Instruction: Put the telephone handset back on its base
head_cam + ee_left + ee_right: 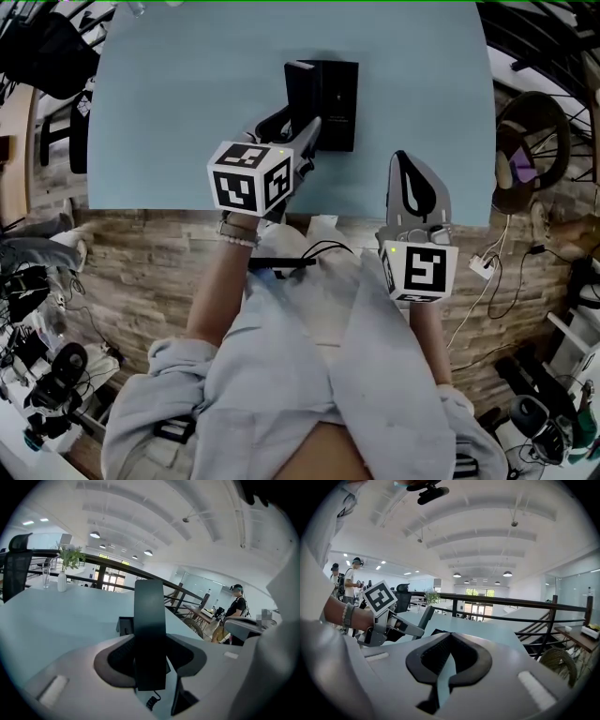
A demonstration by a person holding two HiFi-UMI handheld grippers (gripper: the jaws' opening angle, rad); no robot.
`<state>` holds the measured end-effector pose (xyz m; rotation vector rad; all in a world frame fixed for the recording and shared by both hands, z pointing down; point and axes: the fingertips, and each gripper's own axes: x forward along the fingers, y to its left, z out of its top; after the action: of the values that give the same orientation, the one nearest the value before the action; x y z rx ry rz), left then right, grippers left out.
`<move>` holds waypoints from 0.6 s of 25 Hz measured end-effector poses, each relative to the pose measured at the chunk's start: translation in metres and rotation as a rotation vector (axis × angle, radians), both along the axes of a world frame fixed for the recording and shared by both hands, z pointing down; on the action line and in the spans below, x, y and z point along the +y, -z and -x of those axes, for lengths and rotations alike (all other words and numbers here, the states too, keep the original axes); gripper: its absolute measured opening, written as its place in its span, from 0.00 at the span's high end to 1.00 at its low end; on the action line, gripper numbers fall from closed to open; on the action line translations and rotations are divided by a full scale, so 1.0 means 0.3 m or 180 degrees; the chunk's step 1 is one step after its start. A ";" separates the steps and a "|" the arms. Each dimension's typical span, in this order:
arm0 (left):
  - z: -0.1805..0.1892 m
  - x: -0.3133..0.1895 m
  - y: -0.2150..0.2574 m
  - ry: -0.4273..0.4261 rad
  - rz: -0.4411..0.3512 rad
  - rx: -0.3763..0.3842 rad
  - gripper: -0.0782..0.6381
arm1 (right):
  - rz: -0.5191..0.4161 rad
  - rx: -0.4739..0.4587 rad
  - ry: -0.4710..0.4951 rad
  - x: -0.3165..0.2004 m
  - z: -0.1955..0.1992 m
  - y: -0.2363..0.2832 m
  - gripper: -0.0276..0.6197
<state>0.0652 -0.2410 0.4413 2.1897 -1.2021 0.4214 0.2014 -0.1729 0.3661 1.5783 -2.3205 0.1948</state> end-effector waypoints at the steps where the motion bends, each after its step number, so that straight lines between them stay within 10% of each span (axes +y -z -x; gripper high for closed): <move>1: 0.000 -0.005 -0.009 0.0016 0.0026 -0.0012 0.61 | 0.0016 0.0011 0.0012 -0.004 0.000 -0.001 0.95; 15: 0.012 -0.044 -0.132 0.0219 0.0403 -0.0170 0.61 | 0.0056 0.0023 0.0076 -0.040 -0.006 -0.004 0.95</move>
<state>0.0615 -0.2543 0.4808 2.0355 -1.2408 0.5158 0.2032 -0.1850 0.3673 1.5396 -2.3249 0.2030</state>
